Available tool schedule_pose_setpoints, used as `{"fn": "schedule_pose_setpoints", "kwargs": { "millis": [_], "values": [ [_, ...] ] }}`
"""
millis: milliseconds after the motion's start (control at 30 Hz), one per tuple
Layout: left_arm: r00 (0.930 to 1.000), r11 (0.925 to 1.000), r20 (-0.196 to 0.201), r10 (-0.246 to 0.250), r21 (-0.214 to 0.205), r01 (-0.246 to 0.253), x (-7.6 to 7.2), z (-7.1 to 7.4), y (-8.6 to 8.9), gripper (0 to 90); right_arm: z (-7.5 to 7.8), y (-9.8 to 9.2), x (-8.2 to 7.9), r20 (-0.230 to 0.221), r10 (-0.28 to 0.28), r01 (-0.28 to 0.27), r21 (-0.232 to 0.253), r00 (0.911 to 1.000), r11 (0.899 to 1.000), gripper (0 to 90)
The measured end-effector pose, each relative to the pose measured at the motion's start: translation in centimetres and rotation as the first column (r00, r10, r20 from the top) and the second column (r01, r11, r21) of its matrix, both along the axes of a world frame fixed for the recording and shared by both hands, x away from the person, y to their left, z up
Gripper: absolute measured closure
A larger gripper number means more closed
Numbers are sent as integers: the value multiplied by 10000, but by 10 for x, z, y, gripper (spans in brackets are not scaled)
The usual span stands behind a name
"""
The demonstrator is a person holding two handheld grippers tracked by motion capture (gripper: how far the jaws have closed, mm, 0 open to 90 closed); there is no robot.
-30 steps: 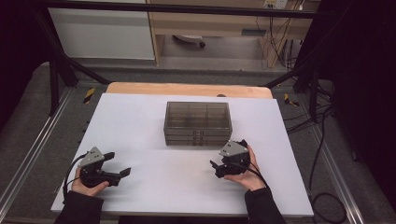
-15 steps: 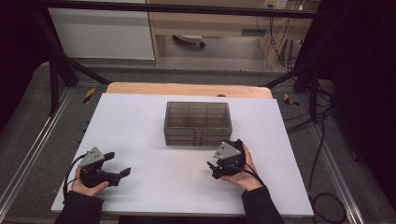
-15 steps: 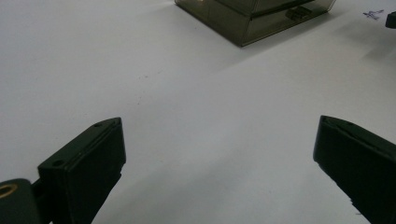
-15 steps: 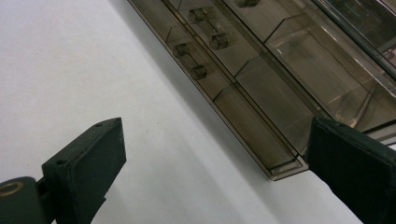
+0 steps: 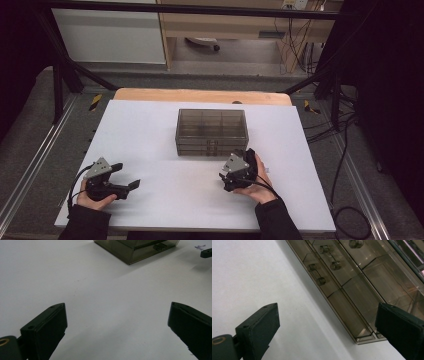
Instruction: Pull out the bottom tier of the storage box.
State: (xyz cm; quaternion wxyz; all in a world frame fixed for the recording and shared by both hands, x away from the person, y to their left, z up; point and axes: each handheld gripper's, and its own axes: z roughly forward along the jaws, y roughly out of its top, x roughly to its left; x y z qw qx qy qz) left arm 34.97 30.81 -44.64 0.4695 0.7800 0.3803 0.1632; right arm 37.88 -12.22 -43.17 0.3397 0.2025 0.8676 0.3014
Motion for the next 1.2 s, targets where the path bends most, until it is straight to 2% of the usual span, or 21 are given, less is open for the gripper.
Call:
{"fn": "schedule_pose_setpoints", "kwargs": {
  "millis": [333,533,700,733,900,1067,1200],
  "values": [
    [10000,10000,-7,5,11,-5,0,0,0,16,-4,11,1,601,283,-244,-660,9978,9975,96],
    [10000,10000,-4,16,-3,-16,0,0,0,16,-7,14,2,805,444,-356,-1077,9958,9935,130],
    [10000,10000,-1,20,15,-20,0,0,0,16,-9,16,3,922,473,-363,-1180,9946,9924,151],
    [10000,10000,-4,15,22,-14,0,0,0,16,-11,16,3,1014,547,-408,-1349,9933,9900,160],
    [10000,10000,2,21,7,-21,0,0,0,16,-13,19,3,1118,688,-511,-1539,9913,9868,193],
    [10000,10000,2,25,12,-25,0,0,0,16,-14,21,3,1320,875,-640,-1731,9874,9828,226],
    [10000,10000,-2,27,14,-27,0,0,0,16,-16,23,2,1738,1063,-676,-2152,9790,9742,260]
  ]
}}
